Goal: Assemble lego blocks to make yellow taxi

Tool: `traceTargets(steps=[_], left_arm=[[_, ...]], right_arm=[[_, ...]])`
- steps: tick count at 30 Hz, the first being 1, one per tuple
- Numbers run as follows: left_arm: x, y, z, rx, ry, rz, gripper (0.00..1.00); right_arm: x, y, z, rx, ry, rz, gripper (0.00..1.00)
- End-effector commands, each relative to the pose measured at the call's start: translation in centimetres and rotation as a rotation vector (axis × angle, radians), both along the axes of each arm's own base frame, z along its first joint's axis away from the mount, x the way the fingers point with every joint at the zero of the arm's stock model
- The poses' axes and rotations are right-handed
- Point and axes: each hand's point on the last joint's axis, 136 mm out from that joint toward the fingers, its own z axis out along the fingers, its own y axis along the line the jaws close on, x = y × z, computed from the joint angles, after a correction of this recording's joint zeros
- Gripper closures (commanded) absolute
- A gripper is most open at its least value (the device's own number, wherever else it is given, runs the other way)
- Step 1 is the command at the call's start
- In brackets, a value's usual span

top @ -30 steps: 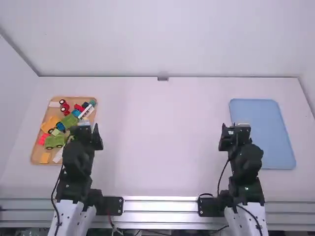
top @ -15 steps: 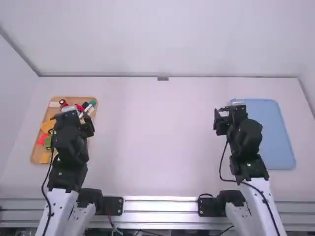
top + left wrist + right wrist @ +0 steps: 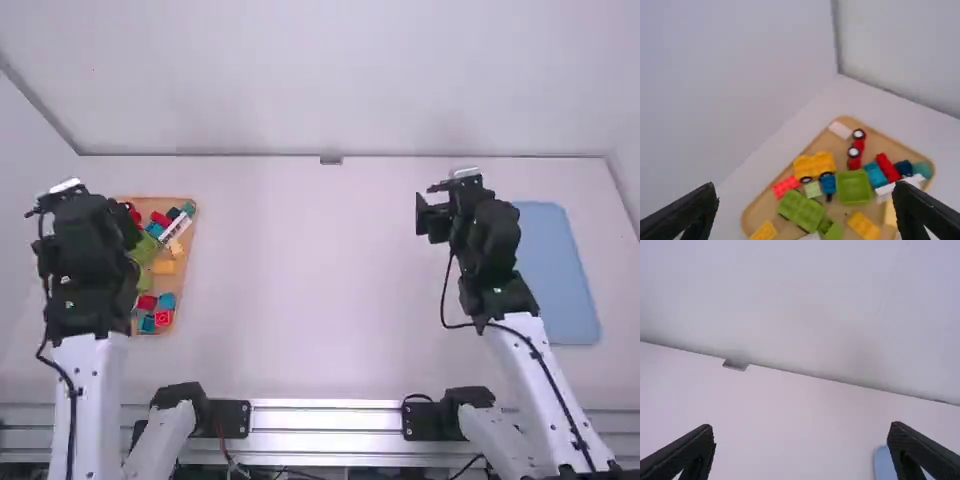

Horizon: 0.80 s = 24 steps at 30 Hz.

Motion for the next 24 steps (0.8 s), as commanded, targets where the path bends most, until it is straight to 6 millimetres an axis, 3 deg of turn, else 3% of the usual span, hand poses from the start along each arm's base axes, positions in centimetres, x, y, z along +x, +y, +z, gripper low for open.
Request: traceTargets(steps=[1, 15, 24], left_arm=[[0.6, 1.6, 1.0, -0.065, -0.003, 0.017, 0.06], [4.2, 10.6, -3.6, -0.284, 0.272, 0.013, 0.01], [6.7, 14.5, -6.0, -0.394, 0.402, -0.153, 0.01]], right_arm=[[0.8, 0.5, 1.8, -0.005, -0.033, 0.013, 0.06], [1.9, 0.8, 1.9, -0.013, -0.026, 0.021, 0.01], [1.9, 0.9, 1.9, -0.013, -0.026, 0.022, 0.01]])
